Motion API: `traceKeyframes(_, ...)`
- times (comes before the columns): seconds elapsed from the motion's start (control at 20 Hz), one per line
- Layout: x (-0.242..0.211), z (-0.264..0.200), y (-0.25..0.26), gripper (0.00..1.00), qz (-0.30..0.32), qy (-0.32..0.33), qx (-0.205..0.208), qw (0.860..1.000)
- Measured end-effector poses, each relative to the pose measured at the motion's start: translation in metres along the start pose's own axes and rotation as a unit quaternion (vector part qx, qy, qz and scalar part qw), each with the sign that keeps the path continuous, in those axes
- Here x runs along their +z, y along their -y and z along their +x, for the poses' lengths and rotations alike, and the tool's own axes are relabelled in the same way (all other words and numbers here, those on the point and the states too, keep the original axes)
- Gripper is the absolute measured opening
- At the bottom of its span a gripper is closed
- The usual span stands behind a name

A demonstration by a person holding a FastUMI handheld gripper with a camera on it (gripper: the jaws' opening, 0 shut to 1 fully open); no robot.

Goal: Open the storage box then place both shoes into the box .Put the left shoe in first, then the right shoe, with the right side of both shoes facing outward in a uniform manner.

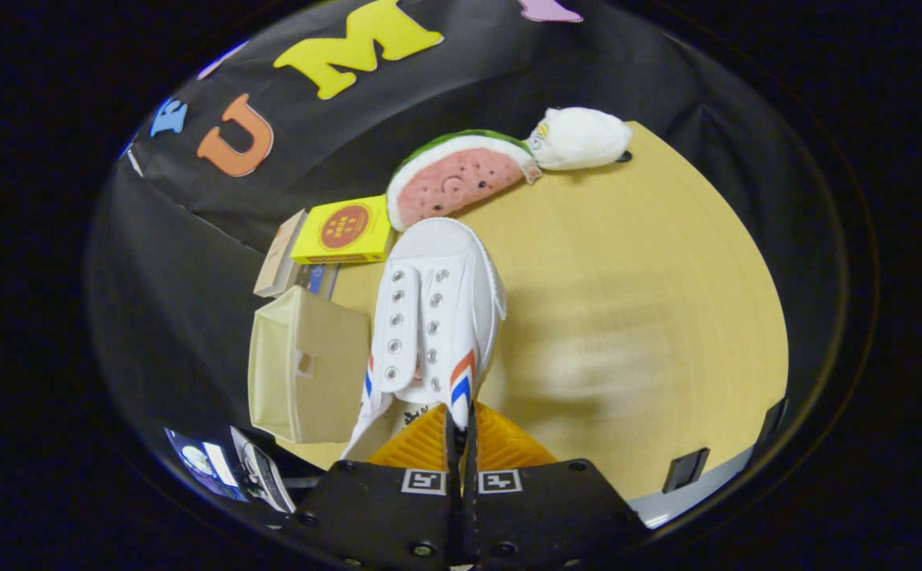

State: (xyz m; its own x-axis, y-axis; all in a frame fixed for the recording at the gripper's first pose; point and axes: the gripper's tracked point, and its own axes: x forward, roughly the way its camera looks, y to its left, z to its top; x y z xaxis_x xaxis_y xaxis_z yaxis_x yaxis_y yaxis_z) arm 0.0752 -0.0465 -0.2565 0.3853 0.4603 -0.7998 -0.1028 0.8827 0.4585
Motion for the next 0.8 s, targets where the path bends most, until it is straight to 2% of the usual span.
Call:
traceKeyframes(0.25, -0.011, 0.011, -0.119, 0.00, -0.031, -0.013, 0.046, 0.998)
traceKeyframes(0.4, -0.022, 0.027, -0.177, 0.00, -0.054, -0.013, 0.048, 0.997)
traceKeyframes(0.6, -0.032, 0.060, -0.226, 0.00, -0.079, 0.026, 0.003, 0.997)
traceKeyframes(0.8, -0.044, 0.108, -0.234, 0.00, -0.102, 0.066, -0.064, 0.991)
